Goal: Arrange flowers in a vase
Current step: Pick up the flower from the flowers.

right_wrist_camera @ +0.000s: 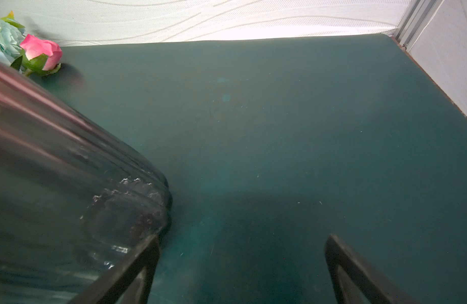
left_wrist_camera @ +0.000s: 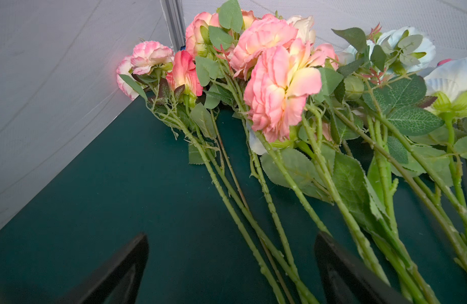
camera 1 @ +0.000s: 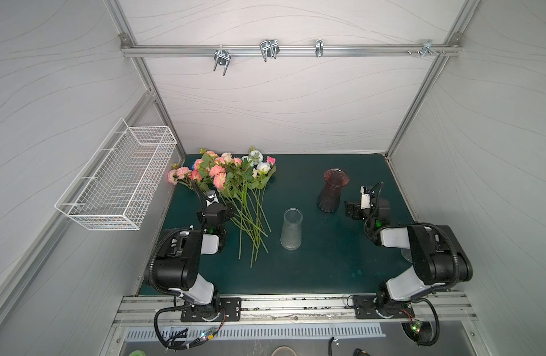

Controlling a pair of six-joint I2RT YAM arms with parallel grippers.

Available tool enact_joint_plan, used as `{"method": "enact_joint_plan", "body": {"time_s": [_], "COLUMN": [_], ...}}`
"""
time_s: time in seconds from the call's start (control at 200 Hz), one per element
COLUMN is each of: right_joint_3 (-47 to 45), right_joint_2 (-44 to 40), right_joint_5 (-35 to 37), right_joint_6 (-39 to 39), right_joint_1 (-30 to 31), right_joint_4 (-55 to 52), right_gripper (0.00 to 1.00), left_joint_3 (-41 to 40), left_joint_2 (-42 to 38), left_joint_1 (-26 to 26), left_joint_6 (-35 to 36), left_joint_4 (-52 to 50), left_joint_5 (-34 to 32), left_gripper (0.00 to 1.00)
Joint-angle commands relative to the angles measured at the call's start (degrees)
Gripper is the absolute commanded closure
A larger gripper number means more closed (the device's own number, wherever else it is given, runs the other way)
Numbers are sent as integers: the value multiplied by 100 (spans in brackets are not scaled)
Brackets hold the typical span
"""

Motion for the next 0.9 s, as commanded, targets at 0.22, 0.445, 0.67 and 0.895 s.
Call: {"method": "enact_joint_plan", "body": {"time_s": [0.22,0.445,0.67,0.895], "right_joint_3": [87,87,94,148], "right_joint_2": [87,84,82,118], "right_joint_5": [-49,-51,-52,-131], "right_joint_6": [-95,-99,-87,-69], "right_joint_1": [-19,-21,-23,-63], "right_joint_4": [144,155,146,79], "right_gripper": [1,1,1,1], "left_joint_3": [156,155,151,210], "left_joint_2": [57,57,48,38], "left_joint_1": [-33,-33,-28,81], "left_joint_6": [42,43,43,-19], "left_joint_4": [294,299,295,156], "left_joint_5": [-58,-56,-56,170], "left_gripper": [0,0,0,0]}}
